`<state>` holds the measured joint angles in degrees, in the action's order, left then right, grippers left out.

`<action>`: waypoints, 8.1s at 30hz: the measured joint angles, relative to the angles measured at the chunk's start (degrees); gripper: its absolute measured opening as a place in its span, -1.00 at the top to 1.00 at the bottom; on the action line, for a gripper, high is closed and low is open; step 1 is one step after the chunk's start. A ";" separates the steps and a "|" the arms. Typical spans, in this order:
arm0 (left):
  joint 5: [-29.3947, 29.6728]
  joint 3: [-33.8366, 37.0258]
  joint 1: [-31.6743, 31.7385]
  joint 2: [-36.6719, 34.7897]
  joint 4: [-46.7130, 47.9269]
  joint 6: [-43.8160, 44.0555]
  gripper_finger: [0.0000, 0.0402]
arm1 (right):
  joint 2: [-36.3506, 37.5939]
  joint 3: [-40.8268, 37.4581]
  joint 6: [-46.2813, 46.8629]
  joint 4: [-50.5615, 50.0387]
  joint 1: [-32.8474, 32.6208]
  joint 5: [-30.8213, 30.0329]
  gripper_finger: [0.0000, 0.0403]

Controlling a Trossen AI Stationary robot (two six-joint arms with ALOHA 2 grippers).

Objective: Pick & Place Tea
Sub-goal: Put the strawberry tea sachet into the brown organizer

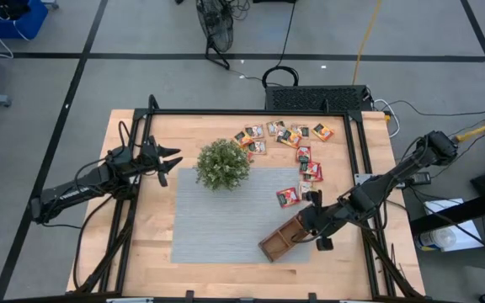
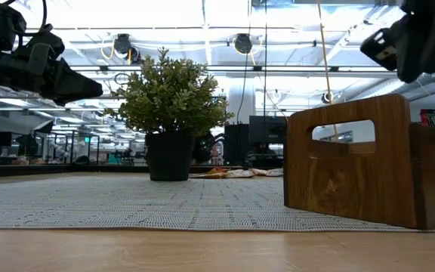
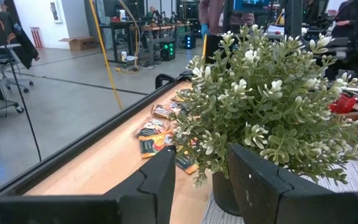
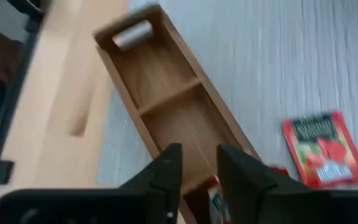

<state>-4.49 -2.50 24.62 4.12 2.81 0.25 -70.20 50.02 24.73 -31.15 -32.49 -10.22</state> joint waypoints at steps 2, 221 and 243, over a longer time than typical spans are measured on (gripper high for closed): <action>0.00 -0.01 -0.01 0.00 -0.01 0.00 0.27 | 0.18 0.00 1.40 -2.60 0.00 -0.13 0.42; 0.00 -0.02 -0.01 0.00 0.00 0.00 0.27 | -17.85 -6.05 -32.60 6.88 61.91 2.53 0.97; 0.02 -0.02 0.00 -0.02 0.04 0.00 0.27 | -10.13 -5.81 -36.63 9.91 55.83 -7.11 0.89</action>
<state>-4.47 -2.52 24.62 4.10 2.85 0.25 -80.33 44.21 -11.91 -21.24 23.34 -17.33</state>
